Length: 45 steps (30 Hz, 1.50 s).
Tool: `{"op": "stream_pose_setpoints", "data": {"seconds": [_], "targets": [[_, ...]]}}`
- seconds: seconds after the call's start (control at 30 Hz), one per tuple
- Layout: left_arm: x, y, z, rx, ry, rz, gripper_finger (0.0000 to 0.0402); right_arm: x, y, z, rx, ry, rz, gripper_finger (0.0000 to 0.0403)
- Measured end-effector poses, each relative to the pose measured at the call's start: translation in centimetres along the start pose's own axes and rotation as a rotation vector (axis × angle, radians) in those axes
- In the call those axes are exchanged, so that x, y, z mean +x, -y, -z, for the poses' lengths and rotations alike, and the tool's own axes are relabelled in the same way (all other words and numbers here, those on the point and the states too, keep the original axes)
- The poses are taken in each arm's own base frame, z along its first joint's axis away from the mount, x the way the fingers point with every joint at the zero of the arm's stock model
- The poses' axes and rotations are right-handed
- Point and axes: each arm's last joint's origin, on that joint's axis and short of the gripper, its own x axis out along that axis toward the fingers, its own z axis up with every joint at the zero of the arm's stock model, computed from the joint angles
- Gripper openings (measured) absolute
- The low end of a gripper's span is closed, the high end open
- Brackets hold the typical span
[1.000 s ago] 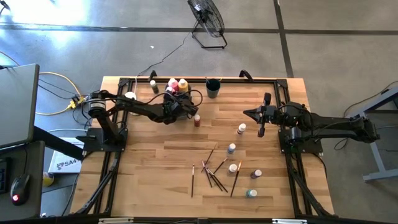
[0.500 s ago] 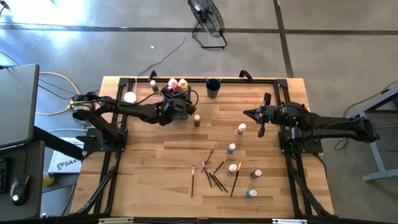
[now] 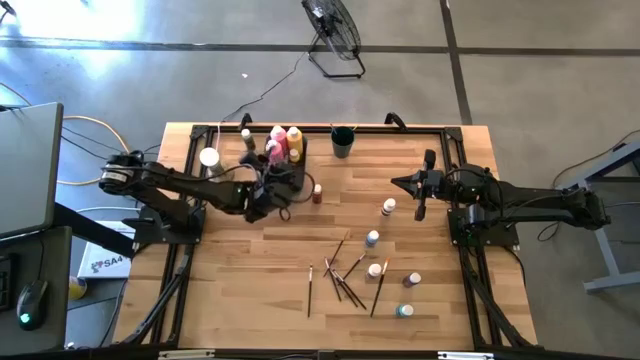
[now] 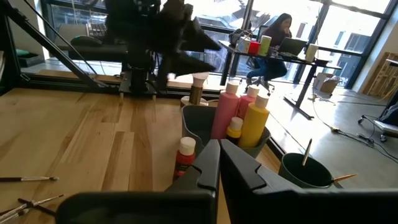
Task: Pick & Place Paint Supplies
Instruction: Put the small green paint bottle into the green bin
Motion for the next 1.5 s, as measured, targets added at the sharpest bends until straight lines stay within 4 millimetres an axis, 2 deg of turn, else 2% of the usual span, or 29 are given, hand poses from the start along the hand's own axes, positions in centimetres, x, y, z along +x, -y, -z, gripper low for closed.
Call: {"op": "stream_pose_setpoints", "data": {"seconds": [0.37, 0.47, 0.63, 0.77, 0.97, 1.23, 1.33, 1.5], "targets": [[-3.4, 1.9, 0.2, 0.051, 0.053, 0.480, 0.0248, 0.0, 0.0, 0.0, 0.018, 0.000, 0.000, 0.0004], [-3.7, 2.2, 0.2, 0.042, 0.053, 0.596, 0.0248, 0.0, 0.0, 0.0, 0.018, 0.000, 0.000, 0.0004], [-4.2, 2.9, 0.2, -0.059, -0.003, 0.894, 0.0248, 0.0, 0.0, 0.0, 0.018, 0.000, 0.000, 0.0004], [-4.6, 3.1, 0.2, -0.030, -0.001, 1.044, 0.0248, 0.0, 0.0, 0.0, 0.019, 0.000, 0.000, 0.0004], [-4.6, 3.1, 0.2, 0.094, 0.070, 1.041, 0.0248, 0.0, 0.0, 0.0, 0.019, 0.001, 0.000, 0.0004], [-4.6, 3.0, 0.3, 0.087, 0.053, 1.038, 0.0248, 0.0, 0.0, 0.0, 0.018, 0.001, 0.000, 0.0004], [-4.7, 1.9, 0.2, 0.104, 0.038, 1.033, 0.0248, 0.0, 0.0, 0.0, 0.019, 0.000, 0.000, 0.0004], [-5.0, -1.7, 0.0, 0.104, 0.011, 1.000, 0.0248, 0.0, 0.0, 0.0, 0.018, -0.004, -0.001, 0.0004]]}}
